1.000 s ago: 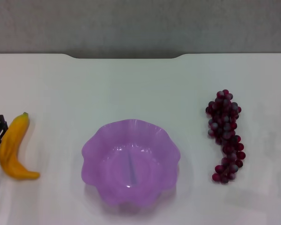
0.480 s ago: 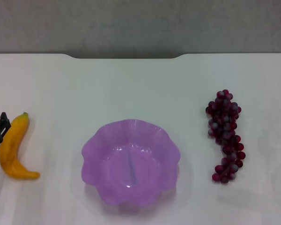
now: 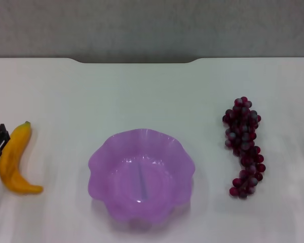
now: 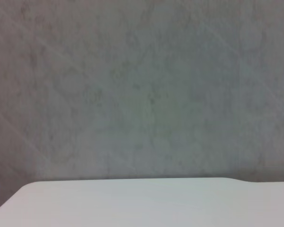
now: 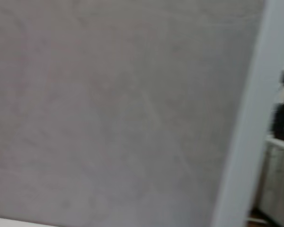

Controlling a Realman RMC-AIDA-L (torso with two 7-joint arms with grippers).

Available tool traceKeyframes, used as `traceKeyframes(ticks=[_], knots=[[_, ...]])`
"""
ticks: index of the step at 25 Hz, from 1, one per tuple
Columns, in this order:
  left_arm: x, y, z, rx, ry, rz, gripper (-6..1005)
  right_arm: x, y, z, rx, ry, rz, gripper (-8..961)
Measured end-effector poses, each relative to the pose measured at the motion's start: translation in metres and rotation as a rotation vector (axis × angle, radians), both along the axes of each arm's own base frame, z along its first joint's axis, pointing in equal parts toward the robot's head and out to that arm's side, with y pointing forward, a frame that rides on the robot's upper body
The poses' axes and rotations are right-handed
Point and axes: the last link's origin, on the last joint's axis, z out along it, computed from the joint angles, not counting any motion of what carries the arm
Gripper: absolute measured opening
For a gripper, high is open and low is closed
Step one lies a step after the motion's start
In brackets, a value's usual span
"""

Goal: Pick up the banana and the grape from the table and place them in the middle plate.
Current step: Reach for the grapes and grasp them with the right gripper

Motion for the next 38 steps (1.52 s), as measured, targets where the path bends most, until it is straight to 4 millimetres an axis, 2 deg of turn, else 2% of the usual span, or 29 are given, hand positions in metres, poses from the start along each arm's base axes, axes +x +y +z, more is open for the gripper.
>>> traceKeyframes(ticks=[4,10,17,38], knots=[[0.000,0.000,-0.004,-0.024,-0.005,0.011,902,-0.023,0.009,-0.022,-0.096,0.103,0.047,896],[0.000,0.000,-0.007,-0.044,0.002,0.015,901,-0.048,0.007,-0.065,-0.293,0.265,0.043,891],[-0.002,-0.003,-0.006,-0.037,0.005,0.015,901,-0.040,-0.004,-0.089,-0.430,0.314,-0.083,878],[0.002,-0.001,-0.009,-0.043,-0.001,0.006,901,-0.013,-0.027,-0.106,-0.580,0.187,-0.208,841]])
